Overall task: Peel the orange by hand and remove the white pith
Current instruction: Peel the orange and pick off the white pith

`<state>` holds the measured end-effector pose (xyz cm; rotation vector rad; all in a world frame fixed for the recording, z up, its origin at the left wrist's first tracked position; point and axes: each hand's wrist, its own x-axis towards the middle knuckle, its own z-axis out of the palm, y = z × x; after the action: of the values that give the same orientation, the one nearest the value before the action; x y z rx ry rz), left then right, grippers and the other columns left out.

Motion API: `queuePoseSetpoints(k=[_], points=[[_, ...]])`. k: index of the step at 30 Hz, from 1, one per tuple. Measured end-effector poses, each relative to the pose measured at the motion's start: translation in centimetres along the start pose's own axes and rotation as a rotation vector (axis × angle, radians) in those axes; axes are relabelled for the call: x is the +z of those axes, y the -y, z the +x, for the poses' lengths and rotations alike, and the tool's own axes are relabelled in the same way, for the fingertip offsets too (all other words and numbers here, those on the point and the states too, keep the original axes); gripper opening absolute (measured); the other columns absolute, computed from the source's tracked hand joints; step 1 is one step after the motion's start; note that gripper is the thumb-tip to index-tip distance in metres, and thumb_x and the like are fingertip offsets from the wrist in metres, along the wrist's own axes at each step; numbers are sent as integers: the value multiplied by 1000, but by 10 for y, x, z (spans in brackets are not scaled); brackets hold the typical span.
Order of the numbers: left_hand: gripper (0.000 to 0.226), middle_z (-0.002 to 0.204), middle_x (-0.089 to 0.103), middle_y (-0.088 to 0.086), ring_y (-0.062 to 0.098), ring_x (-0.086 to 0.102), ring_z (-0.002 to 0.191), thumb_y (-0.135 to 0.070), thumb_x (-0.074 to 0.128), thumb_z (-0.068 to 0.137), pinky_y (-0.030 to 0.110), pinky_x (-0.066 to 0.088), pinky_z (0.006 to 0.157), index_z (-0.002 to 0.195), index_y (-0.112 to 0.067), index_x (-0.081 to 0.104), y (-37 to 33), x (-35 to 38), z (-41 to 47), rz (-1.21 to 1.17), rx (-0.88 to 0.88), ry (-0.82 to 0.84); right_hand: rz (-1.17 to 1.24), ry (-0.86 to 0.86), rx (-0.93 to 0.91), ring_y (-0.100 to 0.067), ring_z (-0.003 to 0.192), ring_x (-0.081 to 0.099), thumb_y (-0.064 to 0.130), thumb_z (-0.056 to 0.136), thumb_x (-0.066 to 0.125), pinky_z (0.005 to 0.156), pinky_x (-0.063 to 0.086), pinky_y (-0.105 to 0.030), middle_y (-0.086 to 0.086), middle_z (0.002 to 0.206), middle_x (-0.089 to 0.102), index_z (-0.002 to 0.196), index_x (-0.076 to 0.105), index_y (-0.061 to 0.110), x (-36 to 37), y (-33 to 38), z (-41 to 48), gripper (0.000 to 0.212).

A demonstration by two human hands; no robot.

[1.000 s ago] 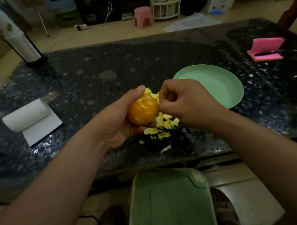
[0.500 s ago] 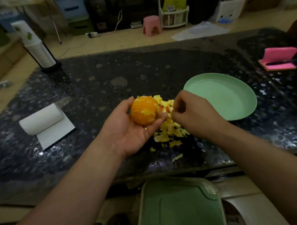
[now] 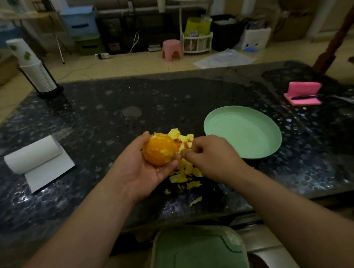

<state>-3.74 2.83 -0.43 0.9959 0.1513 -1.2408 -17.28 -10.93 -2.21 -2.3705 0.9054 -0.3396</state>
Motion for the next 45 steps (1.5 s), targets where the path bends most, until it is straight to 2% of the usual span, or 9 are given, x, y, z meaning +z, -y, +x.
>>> queuePoseSetpoints(k=[5, 10, 14, 18, 20, 22, 26, 30, 45], points=[[52, 120, 74, 27, 44, 75, 106, -47, 58, 104, 43, 67, 71, 139, -8, 60, -3, 1, 2, -12, 32, -8, -50, 70, -50, -15, 93, 63, 39, 89, 70, 77, 55, -38, 8, 105, 67, 112, 68, 27, -6, 10, -2, 26], [53, 126, 71, 28, 44, 75, 103, -47, 61, 103, 43, 66, 66, 141, -10, 58, -3, -2, 5, -17, 38, -26, -131, 8, 1, -26, 70, 61, 38, 93, 64, 56, 44, -36, -3, 69, 61, 69, 60, 13, -7, 8, -6, 35], [52, 123, 73, 27, 42, 73, 110, -47, 61, 102, 43, 66, 74, 138, -10, 60, -1, -1, 4, -12, 30, -21, -75, 89, -23, -14, 100, 63, 44, 89, 70, 78, 55, -37, 11, 111, 66, 119, 64, 32, -11, 10, -9, 33], [50, 125, 71, 28, 44, 75, 104, -46, 63, 102, 44, 66, 74, 139, -12, 58, 0, -1, 4, -17, 29, -41, -97, -17, 17, -17, 66, 58, 39, 91, 66, 59, 47, -34, -2, 72, 64, 67, 60, 15, -11, 5, -8, 34], [51, 125, 72, 28, 44, 75, 105, -46, 63, 101, 43, 67, 72, 139, -13, 57, -1, -2, 4, -17, 21, -39, -62, 30, -1, -16, 82, 65, 34, 84, 67, 70, 57, -36, 2, 91, 71, 87, 69, 22, -13, 5, -8, 13], [50, 123, 72, 28, 44, 74, 106, -45, 63, 102, 43, 67, 70, 139, -13, 58, -2, -2, 5, -14, 21, -40, -43, 104, -16, -13, 99, 65, 39, 83, 73, 82, 59, -40, 12, 113, 67, 121, 63, 34, -17, 8, -8, 40], [51, 128, 69, 28, 45, 75, 101, -46, 64, 101, 44, 66, 66, 141, -15, 56, -3, -4, 9, -11, 18, -59, -29, -20, 1, -11, 78, 64, 43, 92, 74, 70, 57, -37, 10, 80, 68, 86, 67, 28, -22, -4, -6, 18], [53, 127, 70, 28, 46, 75, 105, -46, 64, 101, 44, 67, 67, 142, -13, 56, -1, -2, 10, -9, 9, -49, -32, 71, -27, -9, 94, 66, 35, 91, 72, 85, 60, -43, 13, 105, 71, 129, 65, 40, -25, -8, -12, 39], [52, 132, 64, 28, 47, 75, 101, -41, 68, 100, 44, 66, 64, 143, -16, 53, 4, 3, 6, -6, 32, -59, 171, 5, -28, 2, 76, 68, 25, 95, 73, 70, 53, -26, 17, 86, 76, 100, 75, 35, -36, -31, -16, 11]])
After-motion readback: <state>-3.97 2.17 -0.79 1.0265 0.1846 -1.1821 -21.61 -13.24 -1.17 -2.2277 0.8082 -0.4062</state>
